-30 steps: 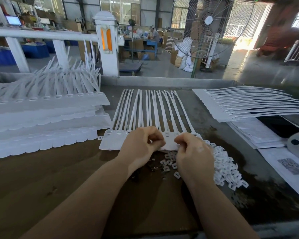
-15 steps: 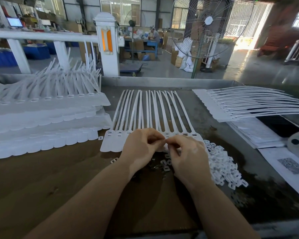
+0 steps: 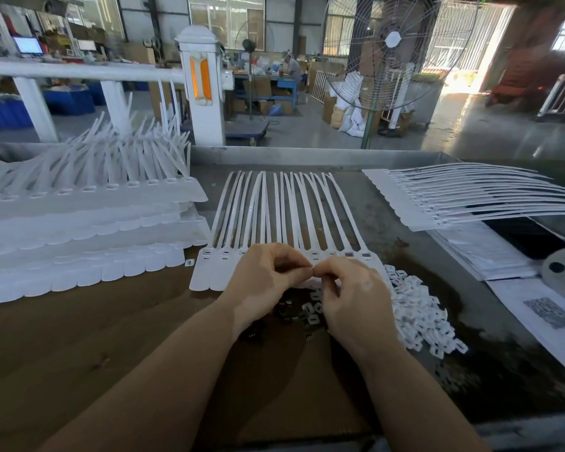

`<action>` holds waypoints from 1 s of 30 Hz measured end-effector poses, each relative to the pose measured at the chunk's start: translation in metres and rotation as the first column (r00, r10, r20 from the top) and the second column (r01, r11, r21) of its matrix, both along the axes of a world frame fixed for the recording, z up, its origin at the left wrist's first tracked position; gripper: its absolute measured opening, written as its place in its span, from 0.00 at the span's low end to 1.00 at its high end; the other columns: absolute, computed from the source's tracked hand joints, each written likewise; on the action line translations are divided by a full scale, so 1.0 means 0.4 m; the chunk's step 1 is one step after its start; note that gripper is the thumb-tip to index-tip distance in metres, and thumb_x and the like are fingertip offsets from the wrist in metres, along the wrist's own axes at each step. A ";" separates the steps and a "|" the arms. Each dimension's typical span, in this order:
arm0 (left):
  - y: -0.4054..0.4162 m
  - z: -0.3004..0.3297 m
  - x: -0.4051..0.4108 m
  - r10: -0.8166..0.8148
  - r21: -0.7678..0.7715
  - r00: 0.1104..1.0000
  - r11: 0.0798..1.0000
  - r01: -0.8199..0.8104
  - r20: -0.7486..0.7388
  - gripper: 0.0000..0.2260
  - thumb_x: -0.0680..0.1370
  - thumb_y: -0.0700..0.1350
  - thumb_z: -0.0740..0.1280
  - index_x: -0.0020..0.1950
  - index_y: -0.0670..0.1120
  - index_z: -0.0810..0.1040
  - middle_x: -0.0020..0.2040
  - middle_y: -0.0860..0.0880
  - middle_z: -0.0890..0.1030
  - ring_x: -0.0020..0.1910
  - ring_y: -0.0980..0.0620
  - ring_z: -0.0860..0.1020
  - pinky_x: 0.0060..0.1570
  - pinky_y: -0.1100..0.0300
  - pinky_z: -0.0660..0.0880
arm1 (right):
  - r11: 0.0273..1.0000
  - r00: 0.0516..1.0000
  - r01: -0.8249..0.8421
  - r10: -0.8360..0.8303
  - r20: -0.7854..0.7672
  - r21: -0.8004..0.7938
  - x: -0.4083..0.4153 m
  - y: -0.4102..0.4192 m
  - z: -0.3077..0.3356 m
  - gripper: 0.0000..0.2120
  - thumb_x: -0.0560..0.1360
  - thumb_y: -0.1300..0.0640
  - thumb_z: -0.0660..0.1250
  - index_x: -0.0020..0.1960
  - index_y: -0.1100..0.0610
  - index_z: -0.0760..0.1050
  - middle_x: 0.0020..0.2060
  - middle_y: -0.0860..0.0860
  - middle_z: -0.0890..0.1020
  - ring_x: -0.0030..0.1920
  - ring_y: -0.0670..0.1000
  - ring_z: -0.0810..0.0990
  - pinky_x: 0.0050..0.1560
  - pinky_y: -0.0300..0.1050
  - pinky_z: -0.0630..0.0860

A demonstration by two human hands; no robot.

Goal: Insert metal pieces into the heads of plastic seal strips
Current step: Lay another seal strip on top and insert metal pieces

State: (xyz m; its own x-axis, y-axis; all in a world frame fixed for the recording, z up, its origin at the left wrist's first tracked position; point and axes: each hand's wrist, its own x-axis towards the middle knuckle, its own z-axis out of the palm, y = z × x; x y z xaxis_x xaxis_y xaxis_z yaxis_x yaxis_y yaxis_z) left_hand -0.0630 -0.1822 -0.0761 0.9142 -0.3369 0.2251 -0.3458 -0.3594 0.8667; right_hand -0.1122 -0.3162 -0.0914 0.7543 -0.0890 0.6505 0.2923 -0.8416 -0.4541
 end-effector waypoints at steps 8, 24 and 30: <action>-0.006 -0.003 0.003 0.009 0.013 0.999 1.000 -0.009 0.031 0.03 0.73 0.42 0.71 0.45 0.50 0.81 0.43 0.57 0.83 0.44 0.66 0.79 0.47 0.76 0.72 | 1.000 0.998 -0.005 0.004 -0.059 -0.008 0.000 -0.001 0.002 0.09 0.70 0.68 0.66 0.43 0.56 0.80 0.40 0.49 0.83 0.43 0.52 0.79 0.49 0.46 0.70; -0.018 0.027 0.034 0.090 0.356 0.967 0.918 -0.173 0.237 0.02 0.76 0.45 0.67 0.48 0.49 0.76 0.44 0.53 0.80 0.45 0.56 0.77 0.48 0.62 0.75 | 0.999 0.987 0.032 -0.037 -0.158 -0.036 0.006 -0.001 0.001 0.06 0.73 0.64 0.66 0.46 0.56 0.80 0.41 0.49 0.83 0.45 0.51 0.78 0.51 0.44 0.67; -0.022 0.013 0.027 -0.042 0.548 0.943 0.822 -0.156 0.331 0.06 0.78 0.46 0.64 0.53 0.49 0.78 0.52 0.53 0.79 0.48 0.57 0.74 0.52 0.64 0.70 | 0.999 0.985 0.036 -0.040 -0.168 -0.027 0.008 0.000 -0.001 0.07 0.73 0.64 0.66 0.46 0.56 0.81 0.41 0.49 0.83 0.45 0.51 0.78 0.50 0.42 0.65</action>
State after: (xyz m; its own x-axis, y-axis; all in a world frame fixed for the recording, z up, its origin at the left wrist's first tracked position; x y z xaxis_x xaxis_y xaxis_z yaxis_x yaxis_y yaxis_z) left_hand -0.0522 -0.1912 -0.0708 0.8479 -0.4434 0.2908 -0.5258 -0.7734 0.3540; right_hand -0.1090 -0.3163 -0.0918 0.8495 -0.1054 0.5169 0.1815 -0.8617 -0.4739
